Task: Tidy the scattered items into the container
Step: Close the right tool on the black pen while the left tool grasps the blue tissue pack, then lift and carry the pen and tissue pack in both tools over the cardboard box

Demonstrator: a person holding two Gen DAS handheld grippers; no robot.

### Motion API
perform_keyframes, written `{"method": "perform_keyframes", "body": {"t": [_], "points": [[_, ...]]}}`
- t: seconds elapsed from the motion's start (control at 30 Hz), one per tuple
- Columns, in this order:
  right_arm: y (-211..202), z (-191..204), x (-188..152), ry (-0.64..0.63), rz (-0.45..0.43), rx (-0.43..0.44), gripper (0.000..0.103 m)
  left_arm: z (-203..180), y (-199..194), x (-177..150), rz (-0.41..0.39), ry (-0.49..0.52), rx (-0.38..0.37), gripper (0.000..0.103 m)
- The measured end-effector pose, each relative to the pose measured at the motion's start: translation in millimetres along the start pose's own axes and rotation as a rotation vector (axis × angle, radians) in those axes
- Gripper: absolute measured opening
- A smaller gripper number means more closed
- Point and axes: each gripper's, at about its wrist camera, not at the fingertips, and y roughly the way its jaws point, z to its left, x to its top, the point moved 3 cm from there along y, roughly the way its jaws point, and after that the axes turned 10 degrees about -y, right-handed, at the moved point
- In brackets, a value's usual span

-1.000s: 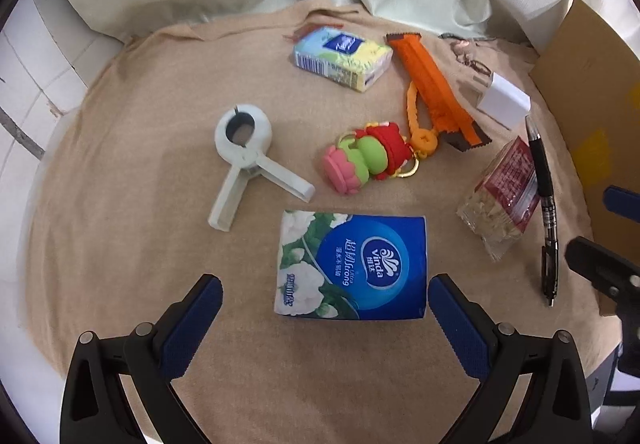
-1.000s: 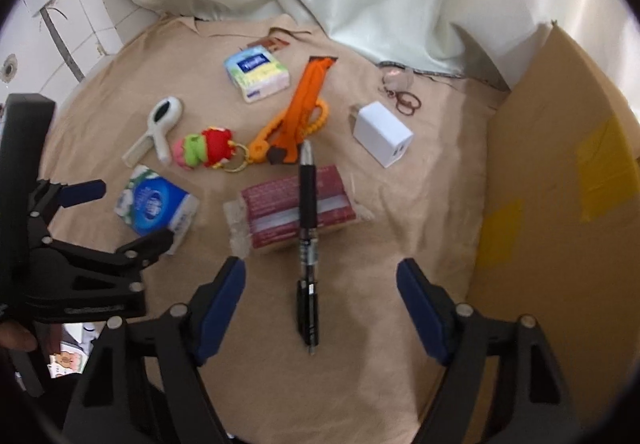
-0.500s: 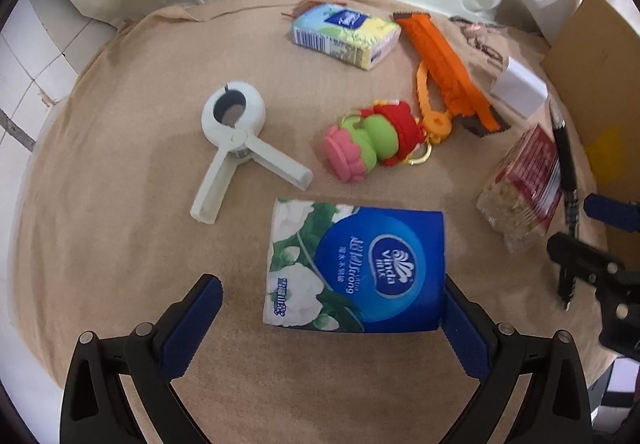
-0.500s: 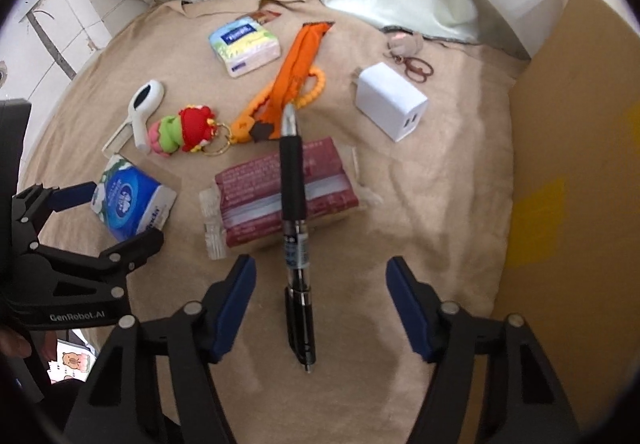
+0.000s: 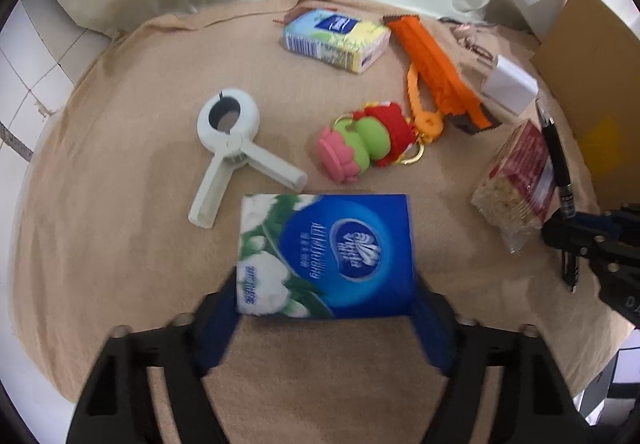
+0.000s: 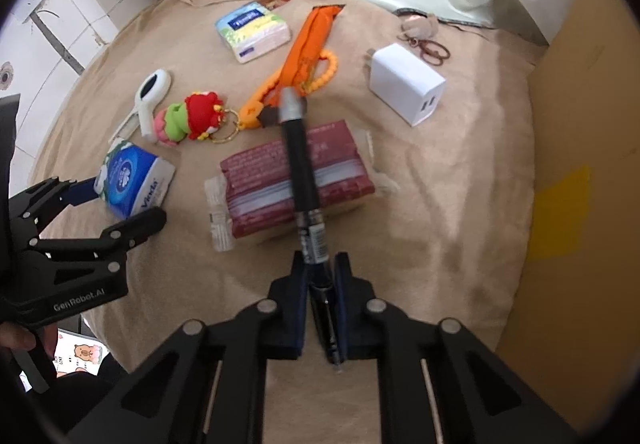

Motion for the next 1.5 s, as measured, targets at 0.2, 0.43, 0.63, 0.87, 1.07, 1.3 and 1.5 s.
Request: {"method": "perform_keyframes", "body": {"t": [0.2,0.43,0.63,0.87,1.07,1.3,1.5], "points": [[-17,-4,8,0.024,-0.041,0.007,0.014,11,-10,1,-0.014,-0.03,-0.009,0.074],[-67,-10,28,0.05,-0.143,-0.001,0.014,1,-48,12,-0.066,-0.041,-0.004,0.074],[-115,-12,48,0.056,-0.251,-0.003,0.014,-5,-93,41,-0.132,-0.047,-0.02,0.074],[-164,-27,60,0.069,-0.351,-0.031,0.014,-33,-143,87,-0.22,-0.025,-0.065,0.074],[-191,-42,59,0.088,-0.407,-0.057,0.014,-58,-177,109,-0.284,0.011,-0.069,0.074],[-214,-75,38,0.15,-0.433,-0.114,0.014,-106,-197,133,-0.329,0.076,-0.12,0.074],[-237,-111,12,0.224,-0.44,-0.177,0.014,-172,-205,143,-0.348,0.173,-0.186,0.074]]}}
